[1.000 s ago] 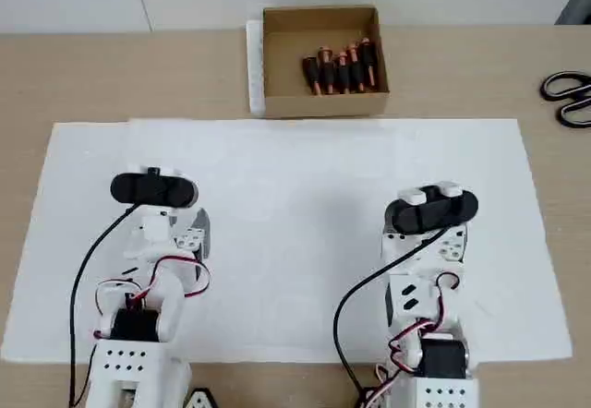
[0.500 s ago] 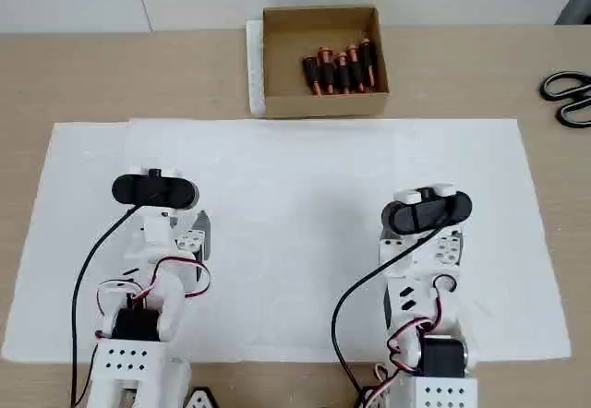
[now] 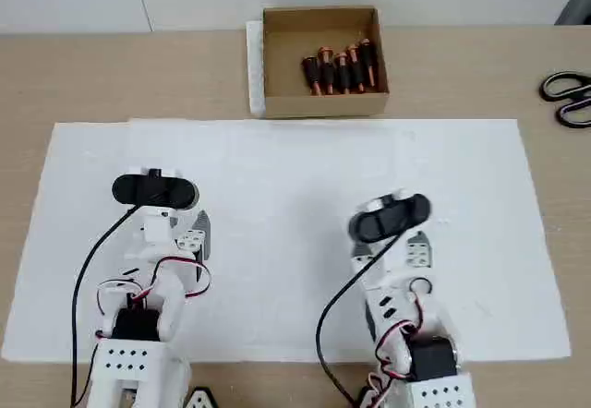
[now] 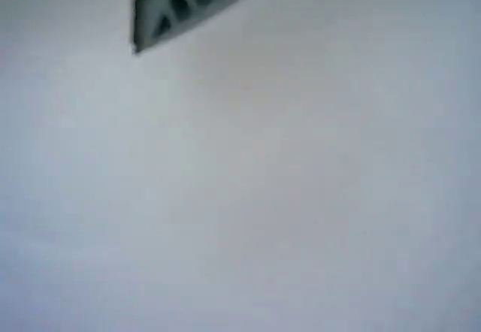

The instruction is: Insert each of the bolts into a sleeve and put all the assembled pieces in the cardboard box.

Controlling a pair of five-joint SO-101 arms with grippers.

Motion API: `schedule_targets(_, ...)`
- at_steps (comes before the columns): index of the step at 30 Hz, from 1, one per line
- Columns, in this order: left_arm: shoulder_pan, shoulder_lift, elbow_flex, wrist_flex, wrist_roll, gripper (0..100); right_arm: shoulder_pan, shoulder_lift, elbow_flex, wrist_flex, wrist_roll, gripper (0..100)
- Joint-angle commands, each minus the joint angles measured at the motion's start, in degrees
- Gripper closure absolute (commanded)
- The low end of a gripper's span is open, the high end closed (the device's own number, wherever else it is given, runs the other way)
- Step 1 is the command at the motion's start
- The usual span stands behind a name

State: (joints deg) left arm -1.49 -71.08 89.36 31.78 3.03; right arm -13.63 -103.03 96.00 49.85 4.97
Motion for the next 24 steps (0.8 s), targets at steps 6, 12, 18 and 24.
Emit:
schedule_targets(6,0.2,-0.6,-0.2,-1.0,0.0,87,-3.6,-0.8,0.5,2.3,-0.1,73.4)
schedule_targets(12,0.2,-0.6,-0.2,-1.0,0.0,87,-3.6,-0.8,0.5,2.4,-0.1,73.4)
schedule_targets(18,0.2,-0.6,-0.2,-1.1,-0.3,87,-3.7,-0.8,0.5,2.6,0.0,73.4)
schedule_targets(24,0.2,-0.6,-0.2,-1.1,-0.3,87,-3.7,-0.8,0.5,2.6,0.0,73.4)
